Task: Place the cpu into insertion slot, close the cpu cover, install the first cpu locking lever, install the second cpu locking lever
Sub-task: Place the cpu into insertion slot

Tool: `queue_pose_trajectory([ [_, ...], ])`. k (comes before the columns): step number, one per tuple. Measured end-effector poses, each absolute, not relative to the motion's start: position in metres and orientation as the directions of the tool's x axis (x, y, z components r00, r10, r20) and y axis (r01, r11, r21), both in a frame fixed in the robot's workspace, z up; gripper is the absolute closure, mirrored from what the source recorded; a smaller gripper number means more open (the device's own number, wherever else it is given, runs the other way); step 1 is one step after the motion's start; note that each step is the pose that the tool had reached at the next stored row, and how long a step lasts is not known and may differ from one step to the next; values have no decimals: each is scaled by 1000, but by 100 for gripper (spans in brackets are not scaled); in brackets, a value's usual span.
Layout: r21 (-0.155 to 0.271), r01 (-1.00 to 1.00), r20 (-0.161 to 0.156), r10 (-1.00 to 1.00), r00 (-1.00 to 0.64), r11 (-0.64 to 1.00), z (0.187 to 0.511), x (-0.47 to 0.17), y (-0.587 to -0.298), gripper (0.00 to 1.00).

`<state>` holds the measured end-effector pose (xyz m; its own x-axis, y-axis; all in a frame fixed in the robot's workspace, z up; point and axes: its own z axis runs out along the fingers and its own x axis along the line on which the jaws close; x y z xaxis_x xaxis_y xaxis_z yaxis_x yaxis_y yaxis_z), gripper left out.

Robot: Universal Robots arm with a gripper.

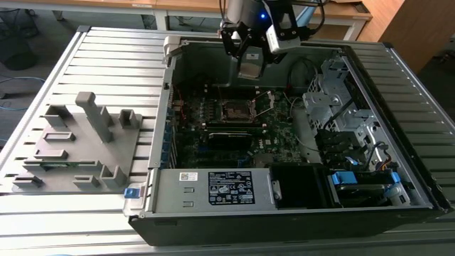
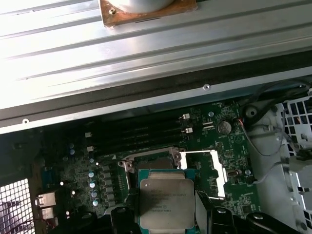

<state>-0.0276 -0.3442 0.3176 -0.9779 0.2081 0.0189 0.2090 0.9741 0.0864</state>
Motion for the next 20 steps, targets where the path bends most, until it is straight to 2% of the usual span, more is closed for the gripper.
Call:
queue_pose_trajectory([
  [20,87,216,19,215,-976,973,309,-31,-344,46],
])
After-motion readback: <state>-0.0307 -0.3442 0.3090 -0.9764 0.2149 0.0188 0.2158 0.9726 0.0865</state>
